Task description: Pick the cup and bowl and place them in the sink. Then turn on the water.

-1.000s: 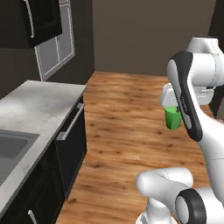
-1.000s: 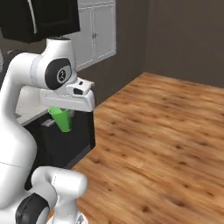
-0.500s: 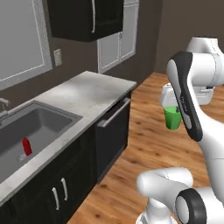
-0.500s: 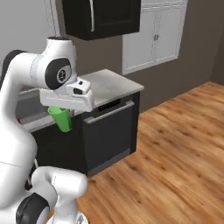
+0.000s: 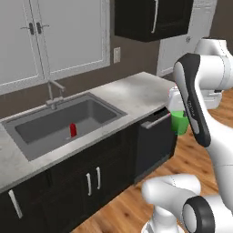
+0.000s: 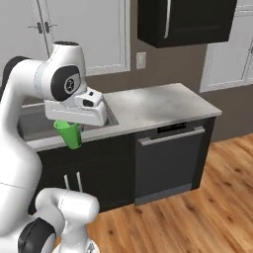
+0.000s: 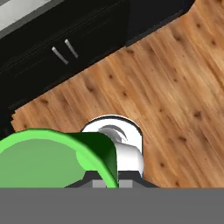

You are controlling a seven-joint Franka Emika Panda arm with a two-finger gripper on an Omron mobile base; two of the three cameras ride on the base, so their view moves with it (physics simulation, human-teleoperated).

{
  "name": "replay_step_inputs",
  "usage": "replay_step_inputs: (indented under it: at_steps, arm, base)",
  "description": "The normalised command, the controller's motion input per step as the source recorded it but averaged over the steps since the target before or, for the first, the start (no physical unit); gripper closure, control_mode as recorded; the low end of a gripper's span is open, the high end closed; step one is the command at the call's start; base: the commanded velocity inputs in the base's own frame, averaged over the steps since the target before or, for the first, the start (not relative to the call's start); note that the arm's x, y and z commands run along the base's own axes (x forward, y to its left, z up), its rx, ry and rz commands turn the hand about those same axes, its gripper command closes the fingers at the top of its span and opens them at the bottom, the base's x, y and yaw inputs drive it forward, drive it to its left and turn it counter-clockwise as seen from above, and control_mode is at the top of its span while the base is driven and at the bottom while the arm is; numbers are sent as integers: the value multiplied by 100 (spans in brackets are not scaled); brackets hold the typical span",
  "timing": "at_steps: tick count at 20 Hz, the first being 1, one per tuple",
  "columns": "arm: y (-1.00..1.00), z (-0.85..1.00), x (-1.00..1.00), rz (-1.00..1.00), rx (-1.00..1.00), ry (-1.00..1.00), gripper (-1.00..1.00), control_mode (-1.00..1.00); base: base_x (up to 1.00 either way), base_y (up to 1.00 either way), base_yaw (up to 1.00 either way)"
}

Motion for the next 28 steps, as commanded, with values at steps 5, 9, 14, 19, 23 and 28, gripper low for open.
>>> replay_step_inputs:
  at_steps: [5,9,14,19,23,28]
  arm:
    - [0,0,0,0,0,0,100,100]
    - [0,0,0,0,0,0,100,100]
    - [0,0,0,0,0,0,100,100]
    - [0,0,0,0,0,0,100,100]
    - [0,0,0,0,0,0,100,100]
    - [0,0,0,0,0,0,100,100]
  base:
    - [1,0,51]
    - [9,-1,48]
    - [16,-3,46]
    - [23,-11,37]
    - [30,-27,27]
    - [21,-33,15]
